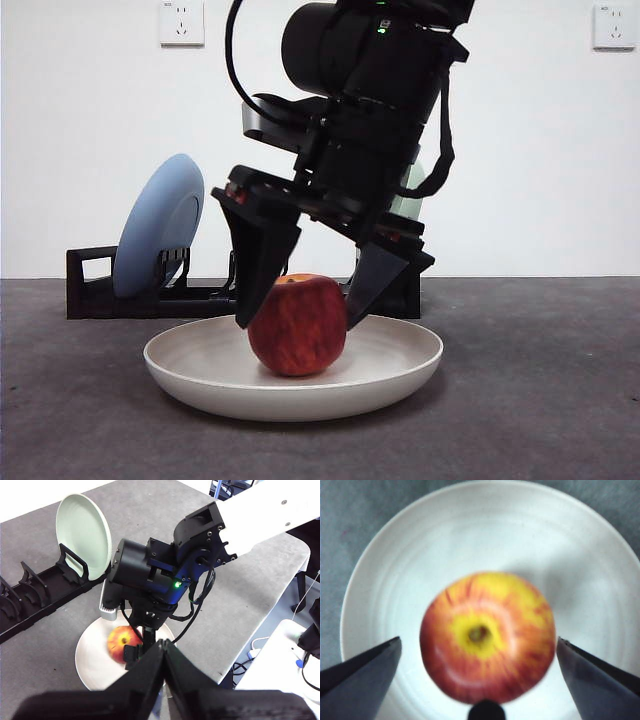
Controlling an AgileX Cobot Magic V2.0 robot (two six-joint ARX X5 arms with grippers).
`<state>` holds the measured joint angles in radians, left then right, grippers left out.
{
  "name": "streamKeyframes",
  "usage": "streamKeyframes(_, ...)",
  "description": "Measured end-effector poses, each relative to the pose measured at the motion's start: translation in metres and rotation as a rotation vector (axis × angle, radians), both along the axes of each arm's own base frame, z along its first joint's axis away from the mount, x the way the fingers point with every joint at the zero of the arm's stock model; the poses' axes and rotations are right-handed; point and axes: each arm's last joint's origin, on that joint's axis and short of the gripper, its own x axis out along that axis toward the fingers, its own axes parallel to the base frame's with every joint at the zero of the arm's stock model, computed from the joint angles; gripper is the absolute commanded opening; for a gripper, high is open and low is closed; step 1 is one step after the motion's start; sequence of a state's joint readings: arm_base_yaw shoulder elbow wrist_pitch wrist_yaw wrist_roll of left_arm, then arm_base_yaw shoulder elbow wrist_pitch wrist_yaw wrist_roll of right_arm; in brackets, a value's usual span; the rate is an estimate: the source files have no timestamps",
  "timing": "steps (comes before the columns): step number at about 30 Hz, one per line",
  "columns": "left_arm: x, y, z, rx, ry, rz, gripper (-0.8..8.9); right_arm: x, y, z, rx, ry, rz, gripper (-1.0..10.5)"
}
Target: Take the yellow plate from the plate rack,put the plate on the table,take the apple from the table,put the apple in the plate
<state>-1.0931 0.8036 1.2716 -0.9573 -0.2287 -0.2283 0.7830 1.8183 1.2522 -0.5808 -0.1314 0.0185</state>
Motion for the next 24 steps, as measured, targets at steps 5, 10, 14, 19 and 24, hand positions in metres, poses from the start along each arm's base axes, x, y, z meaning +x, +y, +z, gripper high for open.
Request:
streamKeyframes(5, 0.0, 0.0, 0.0, 0.001, 0.001, 0.0, -0.08, 0.004, 0.004, 0.016, 0.009, -0.017, -0.001, 5.8)
streamKeyframes(10, -0.001, 0.001, -0.002, 0.019, 0.01, 0.0, -0.08, -0.005, -0.005, 0.045, -0.006, -0.01, -0.003, 5.7)
streamKeyframes(14, -0.001, 0.001, -0.002, 0.025, 0.005, -0.004, -0.08, -0.025, -0.024, 0.08, -0.008, -0.013, 0.003, 5.6)
streamKeyframes(19, -0.001, 0.001, -0.002, 0.03, 0.0, -0.008, -0.08, -0.056, -0.056, 0.123, 0.006, -0.036, 0.004, 4.5)
streamKeyframes(24, -0.001, 0.001, -0.002, 0.032, -0.002, -0.009, -0.08, -0.091, -0.091, 0.16, 0.047, -0.078, 0.002, 3.4)
